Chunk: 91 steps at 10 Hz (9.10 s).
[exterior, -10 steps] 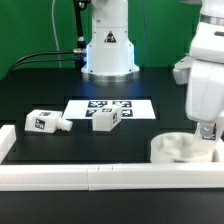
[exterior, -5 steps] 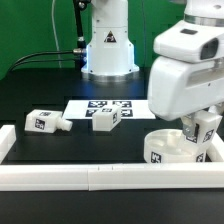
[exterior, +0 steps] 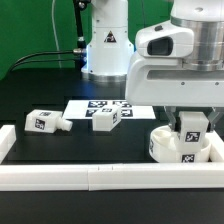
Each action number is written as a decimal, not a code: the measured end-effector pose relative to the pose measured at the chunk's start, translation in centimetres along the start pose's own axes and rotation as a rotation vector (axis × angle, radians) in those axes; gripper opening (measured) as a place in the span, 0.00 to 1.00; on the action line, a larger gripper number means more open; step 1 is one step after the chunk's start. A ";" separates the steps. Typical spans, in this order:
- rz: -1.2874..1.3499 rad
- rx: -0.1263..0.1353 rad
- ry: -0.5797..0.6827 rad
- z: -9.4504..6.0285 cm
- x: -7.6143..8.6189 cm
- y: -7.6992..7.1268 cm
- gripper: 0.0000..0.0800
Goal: Assemble stool
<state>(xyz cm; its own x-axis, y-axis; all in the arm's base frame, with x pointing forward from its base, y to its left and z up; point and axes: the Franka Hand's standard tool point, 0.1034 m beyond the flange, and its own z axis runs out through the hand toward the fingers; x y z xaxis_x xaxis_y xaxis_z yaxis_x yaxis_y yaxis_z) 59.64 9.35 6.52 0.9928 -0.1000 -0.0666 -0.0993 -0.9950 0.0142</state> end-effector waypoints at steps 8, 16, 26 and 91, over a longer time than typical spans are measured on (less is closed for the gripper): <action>0.928 -0.018 0.064 -0.5 0.8 3.0 0.42; 0.836 0.048 0.087 -5.4 0.8 4.6 0.81; 0.438 0.038 0.067 -6.2 -1.7 8.1 0.81; 0.236 0.142 0.368 -6.2 -2.1 1.5 0.40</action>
Offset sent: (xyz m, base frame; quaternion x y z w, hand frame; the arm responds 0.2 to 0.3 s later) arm 0.0046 0.0172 0.0029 0.0762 0.0546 0.5505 0.8295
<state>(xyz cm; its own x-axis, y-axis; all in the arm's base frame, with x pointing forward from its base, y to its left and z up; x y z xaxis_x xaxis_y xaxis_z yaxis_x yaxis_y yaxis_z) 57.79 8.17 12.87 0.8972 -0.3407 0.2809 -0.3088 -0.9388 -0.1525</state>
